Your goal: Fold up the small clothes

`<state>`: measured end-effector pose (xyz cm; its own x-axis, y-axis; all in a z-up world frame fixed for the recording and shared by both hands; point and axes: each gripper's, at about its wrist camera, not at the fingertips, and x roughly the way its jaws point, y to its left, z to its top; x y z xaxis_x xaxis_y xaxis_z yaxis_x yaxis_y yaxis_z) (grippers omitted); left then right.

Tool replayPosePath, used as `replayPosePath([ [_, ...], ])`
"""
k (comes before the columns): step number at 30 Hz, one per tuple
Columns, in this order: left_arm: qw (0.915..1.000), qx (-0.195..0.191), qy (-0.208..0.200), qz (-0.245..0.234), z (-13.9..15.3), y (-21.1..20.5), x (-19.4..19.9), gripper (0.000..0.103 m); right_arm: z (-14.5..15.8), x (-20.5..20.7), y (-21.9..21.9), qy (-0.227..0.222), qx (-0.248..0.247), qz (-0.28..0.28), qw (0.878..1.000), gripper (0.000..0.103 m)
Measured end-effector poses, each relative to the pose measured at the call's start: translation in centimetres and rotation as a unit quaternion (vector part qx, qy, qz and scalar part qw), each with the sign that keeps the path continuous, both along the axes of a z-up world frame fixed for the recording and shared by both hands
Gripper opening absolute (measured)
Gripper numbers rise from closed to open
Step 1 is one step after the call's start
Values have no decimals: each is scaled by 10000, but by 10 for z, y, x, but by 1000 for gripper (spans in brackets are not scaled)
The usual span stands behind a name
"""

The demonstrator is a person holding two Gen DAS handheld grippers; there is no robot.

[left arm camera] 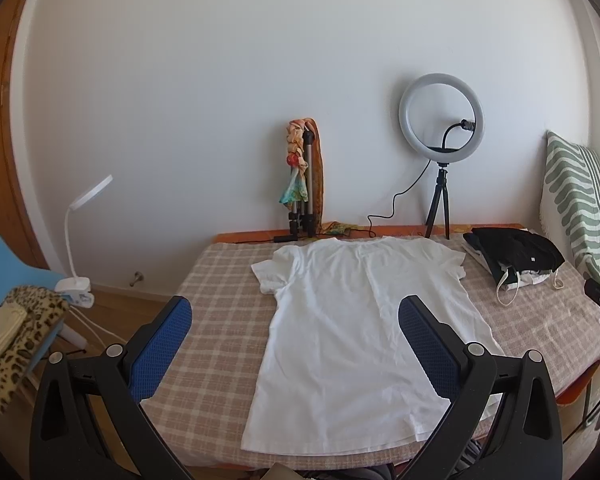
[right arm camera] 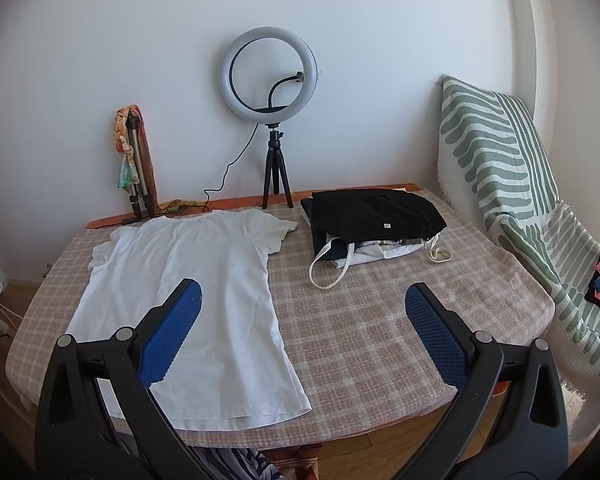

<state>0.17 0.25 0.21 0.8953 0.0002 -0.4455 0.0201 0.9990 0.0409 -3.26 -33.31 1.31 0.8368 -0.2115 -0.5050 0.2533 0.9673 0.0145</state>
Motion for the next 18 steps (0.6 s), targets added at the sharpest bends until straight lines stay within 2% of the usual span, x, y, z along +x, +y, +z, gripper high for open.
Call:
replayPosePath([
  [18,10000,-7,-2,-55,2,-1,0,103,1,0,2,-1,6,-10,10000,103],
])
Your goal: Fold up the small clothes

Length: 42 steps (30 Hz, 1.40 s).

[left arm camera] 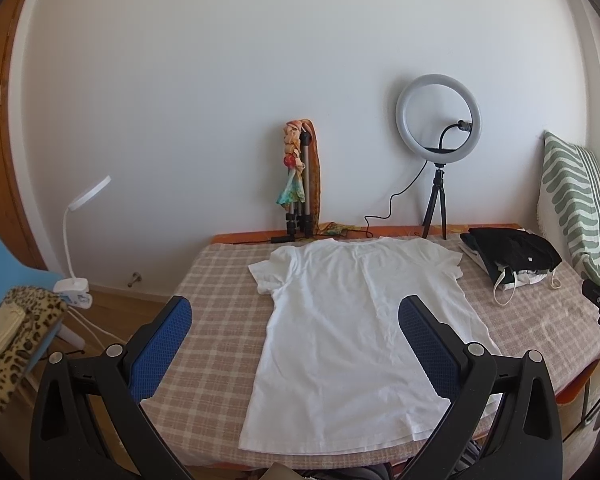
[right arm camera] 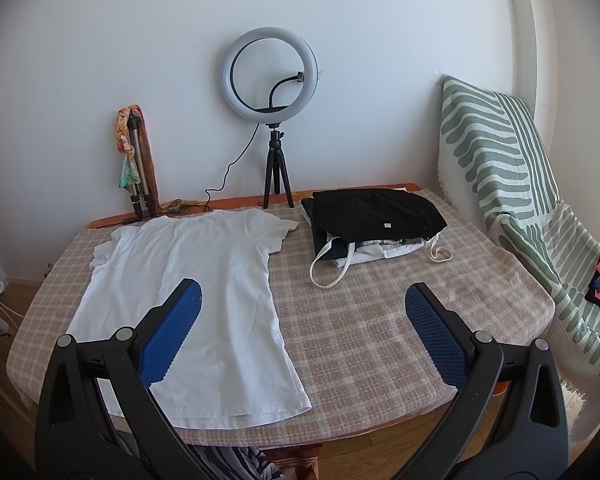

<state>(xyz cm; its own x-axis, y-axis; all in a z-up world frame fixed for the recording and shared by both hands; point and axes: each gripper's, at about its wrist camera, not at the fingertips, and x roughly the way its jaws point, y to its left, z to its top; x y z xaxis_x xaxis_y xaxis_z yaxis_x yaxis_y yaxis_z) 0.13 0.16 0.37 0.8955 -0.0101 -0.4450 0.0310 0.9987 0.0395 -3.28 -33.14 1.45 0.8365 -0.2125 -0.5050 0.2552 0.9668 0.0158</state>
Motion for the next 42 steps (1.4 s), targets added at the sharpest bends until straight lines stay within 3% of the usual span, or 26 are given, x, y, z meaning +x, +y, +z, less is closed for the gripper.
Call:
replayPosePath([
  [42,9999,-48,76,70,-7,2,4,103,-5,3,5,42,14,17,10000,103],
])
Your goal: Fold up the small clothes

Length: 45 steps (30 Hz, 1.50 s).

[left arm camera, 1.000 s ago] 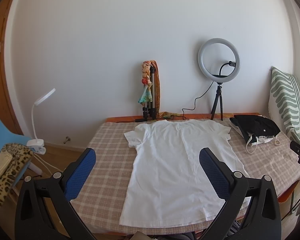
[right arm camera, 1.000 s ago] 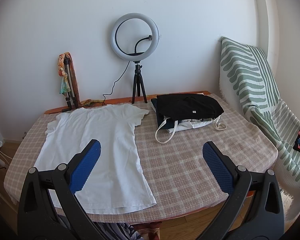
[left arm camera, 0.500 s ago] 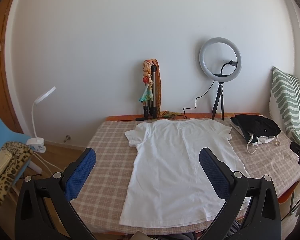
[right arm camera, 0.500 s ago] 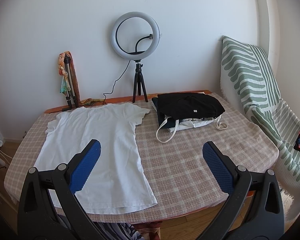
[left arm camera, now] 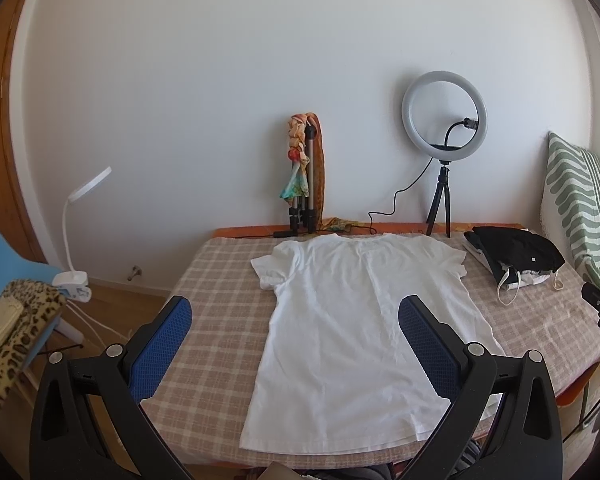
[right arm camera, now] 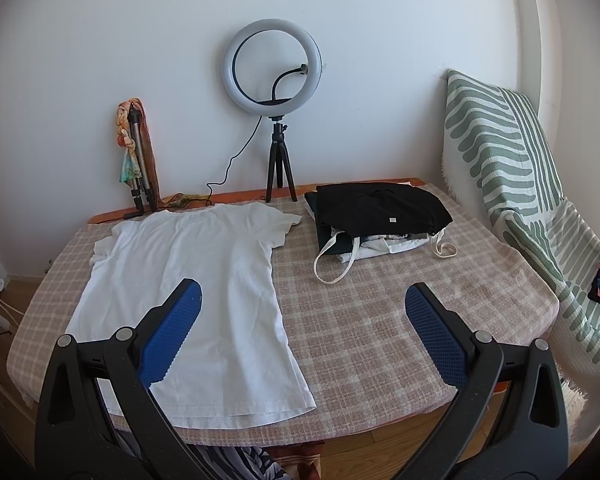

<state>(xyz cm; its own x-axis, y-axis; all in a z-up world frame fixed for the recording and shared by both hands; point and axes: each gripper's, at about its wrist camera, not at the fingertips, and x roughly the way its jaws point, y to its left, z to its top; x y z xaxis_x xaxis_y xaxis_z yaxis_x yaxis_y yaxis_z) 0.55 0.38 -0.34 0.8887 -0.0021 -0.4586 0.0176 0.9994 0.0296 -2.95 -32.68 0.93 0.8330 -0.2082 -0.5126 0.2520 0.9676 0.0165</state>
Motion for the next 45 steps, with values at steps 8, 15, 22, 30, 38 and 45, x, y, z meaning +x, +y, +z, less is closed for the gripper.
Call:
replayPosePath([
  [8,9998,-61,176,81,-13,12,11,103,-5,10,7,54,-110,107,9999,103],
  [15,9972,-494,557,98,-49,47,21,103,6,49,19,-65,103,569,9983,103],
  [22,9912,-781,1068,81,-96,77,27,103,13,105,60,32,52,1236,9923,103],
  [30,9754,-1353,1738,-8,-155,106,32,81,6,185,119,517,270,2122,9755,87],
  [38,9650,-1685,1986,-304,-194,105,41,53,-12,264,191,768,778,2877,9515,80],
  [45,9610,-1853,1975,-559,-209,100,51,48,-53,344,278,1441,831,3361,9270,67],
])
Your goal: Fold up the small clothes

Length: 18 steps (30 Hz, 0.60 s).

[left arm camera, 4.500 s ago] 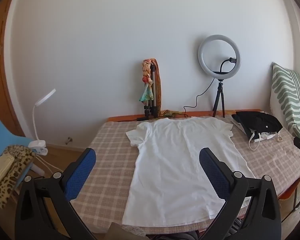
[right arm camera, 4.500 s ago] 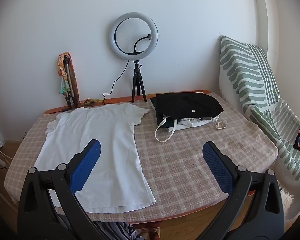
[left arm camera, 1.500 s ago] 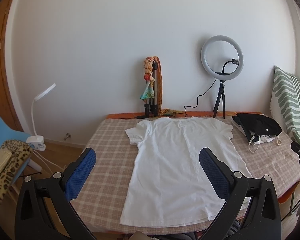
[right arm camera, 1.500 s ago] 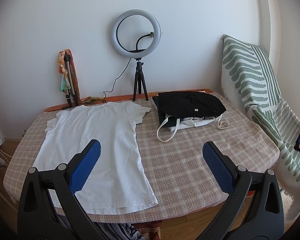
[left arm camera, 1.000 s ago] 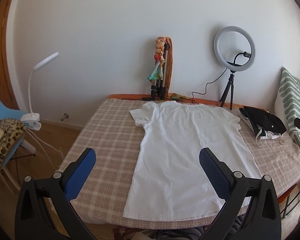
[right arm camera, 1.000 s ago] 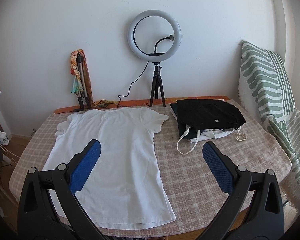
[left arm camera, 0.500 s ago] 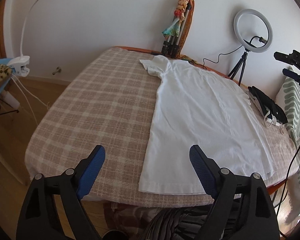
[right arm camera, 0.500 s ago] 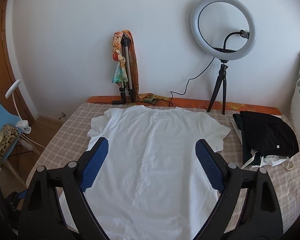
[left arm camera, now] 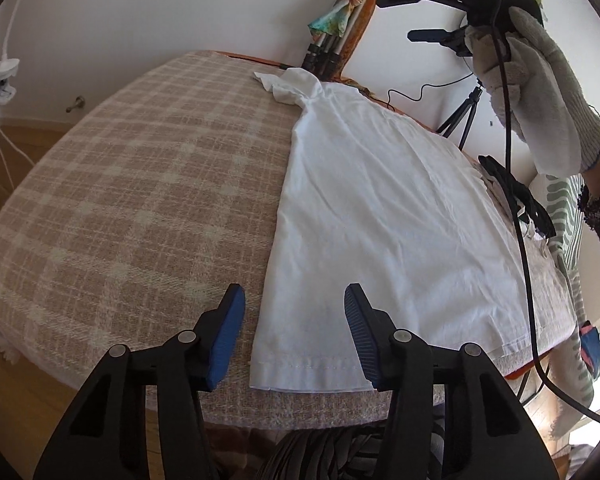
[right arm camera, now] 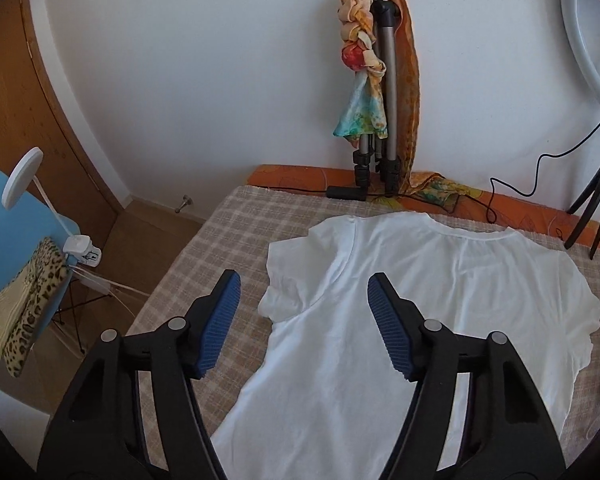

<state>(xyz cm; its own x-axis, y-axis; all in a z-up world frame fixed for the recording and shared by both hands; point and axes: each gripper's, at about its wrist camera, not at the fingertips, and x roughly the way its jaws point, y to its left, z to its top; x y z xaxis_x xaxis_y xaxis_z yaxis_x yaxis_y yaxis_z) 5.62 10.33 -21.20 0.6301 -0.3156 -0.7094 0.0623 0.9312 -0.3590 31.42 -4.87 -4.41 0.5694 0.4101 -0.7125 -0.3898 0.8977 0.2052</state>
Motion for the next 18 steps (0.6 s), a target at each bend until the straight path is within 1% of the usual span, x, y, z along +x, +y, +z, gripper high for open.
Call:
replayPosePath([
  [3,9998,-135,-70,-124,-1,-1,4,48,-27,35,37,439,12,203,9988,63],
  [5,9996,-230,-94,-161,-2,0,6,42,-45,55,58,692,-11,253,9973,61],
  [6,9994,-302,-98,-153,-3,2,7,37,-55,64,68,764,-68,259,9967,60],
  [7,9991,-395,-107,-136,-5,4,7,33,-64,72,77,821,-128,231,9963,60],
  [8,9986,-505,-129,-124,-6,7,7,32,-73,79,86,868,-198,221,9958,60],
  [10,9967,-787,-151,-114,-11,12,8,24,-95,95,103,998,-315,134,9944,60],
  [11,9956,-917,-166,-106,-13,14,8,22,-105,102,109,1049,-365,83,9938,60],
  [13,9928,-1187,-127,-104,-18,17,8,12,-122,114,117,1138,-441,-74,9925,60],
  [15,9902,-1387,-130,-54,-21,21,8,10,-136,123,124,1207,-509,-147,9913,60],
  [18,9899,-1413,-122,-81,-23,25,9,6,-148,132,140,1123,-965,-145,9889,60],
])
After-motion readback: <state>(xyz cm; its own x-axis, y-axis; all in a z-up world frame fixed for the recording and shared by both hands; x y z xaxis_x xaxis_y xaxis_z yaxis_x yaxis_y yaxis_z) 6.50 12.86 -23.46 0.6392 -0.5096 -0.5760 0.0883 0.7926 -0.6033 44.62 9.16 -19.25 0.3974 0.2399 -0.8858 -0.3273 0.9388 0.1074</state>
